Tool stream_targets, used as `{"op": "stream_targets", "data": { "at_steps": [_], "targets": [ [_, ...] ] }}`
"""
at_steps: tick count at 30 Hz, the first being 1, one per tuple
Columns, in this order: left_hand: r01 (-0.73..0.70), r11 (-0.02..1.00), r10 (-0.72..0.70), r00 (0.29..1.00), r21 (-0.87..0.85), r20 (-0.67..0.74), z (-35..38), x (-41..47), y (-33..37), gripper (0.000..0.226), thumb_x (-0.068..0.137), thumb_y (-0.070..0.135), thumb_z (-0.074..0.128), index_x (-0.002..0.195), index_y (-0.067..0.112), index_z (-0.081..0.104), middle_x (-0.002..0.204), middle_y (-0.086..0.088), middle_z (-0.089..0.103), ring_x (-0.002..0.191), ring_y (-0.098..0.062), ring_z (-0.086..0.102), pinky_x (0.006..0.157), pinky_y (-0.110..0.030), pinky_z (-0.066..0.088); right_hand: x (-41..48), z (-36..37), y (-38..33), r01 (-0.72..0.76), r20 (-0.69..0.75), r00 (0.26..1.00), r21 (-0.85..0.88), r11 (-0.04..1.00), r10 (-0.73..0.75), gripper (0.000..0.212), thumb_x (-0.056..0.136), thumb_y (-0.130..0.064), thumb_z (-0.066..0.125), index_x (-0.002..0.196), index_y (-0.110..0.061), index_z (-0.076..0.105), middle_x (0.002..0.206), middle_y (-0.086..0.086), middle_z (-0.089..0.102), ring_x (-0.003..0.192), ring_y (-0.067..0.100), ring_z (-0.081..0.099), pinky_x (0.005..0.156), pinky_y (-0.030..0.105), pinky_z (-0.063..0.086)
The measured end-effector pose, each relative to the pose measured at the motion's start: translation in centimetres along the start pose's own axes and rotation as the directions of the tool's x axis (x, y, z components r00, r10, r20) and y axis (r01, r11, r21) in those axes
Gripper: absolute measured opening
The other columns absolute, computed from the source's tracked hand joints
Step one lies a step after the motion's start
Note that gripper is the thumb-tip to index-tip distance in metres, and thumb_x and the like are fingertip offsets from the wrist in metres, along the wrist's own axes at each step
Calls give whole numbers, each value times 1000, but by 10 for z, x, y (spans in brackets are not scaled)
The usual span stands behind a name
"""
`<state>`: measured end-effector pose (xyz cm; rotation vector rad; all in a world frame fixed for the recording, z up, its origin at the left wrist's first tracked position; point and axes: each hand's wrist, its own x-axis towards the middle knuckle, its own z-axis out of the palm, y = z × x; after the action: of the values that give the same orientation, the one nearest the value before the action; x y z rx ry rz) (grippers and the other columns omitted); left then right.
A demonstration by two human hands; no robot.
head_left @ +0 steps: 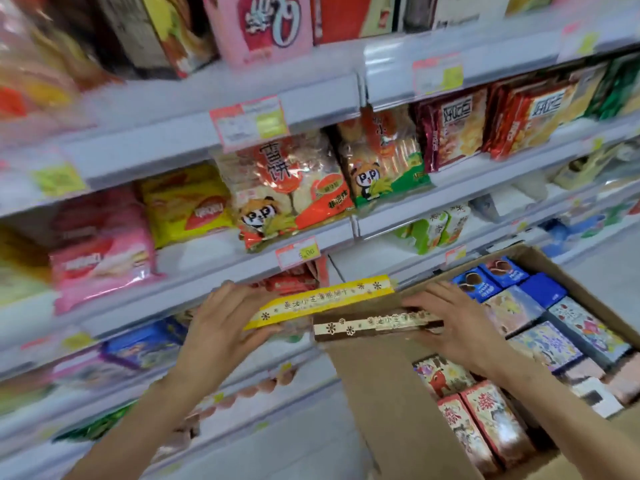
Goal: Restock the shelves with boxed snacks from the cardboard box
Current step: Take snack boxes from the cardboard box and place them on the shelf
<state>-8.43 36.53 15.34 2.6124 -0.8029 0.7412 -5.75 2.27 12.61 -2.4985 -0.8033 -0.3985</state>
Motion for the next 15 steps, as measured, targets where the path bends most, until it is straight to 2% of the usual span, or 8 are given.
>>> {"op": "stream_targets", "data": {
  "at_steps": [6,9,12,15],
  "targets": [
    [149,989,-148,984,4,-103,-109,-75,-39,42,91,44,49,115,12,62,98,1,61,88,-20,49,83,-22,35,52,29,-111,140,-8,990,133,981,-140,36,73,-46,61,104,-29,56,90,-5,61,85,10,47,76,23,37],
    [251,968,-244,956,22,-164,-160,-117,-56,43,93,44,47,114,10,62,98,3,57,89,-20,46,89,-12,28,77,47,-166,188,-17,982,178,966,-188,38,74,-51,59,103,-27,62,92,-12,55,87,6,46,74,15,32],
    [360,933,-345,909,26,-234,-204,-159,-76,47,92,48,46,114,10,63,96,7,56,90,-14,42,87,-11,28,100,66,-217,271,-43,963,175,946,-268,41,71,-49,66,101,-21,66,93,-17,49,86,7,46,74,12,31],
    [486,874,-462,826,-7,-324,-239,-190,-106,50,86,53,49,112,12,64,96,5,57,93,-11,41,86,-9,28,119,82,-264,311,-34,950,217,925,-311,38,67,-38,72,101,-23,64,90,-24,45,85,6,45,76,10,32]
  ]
}}
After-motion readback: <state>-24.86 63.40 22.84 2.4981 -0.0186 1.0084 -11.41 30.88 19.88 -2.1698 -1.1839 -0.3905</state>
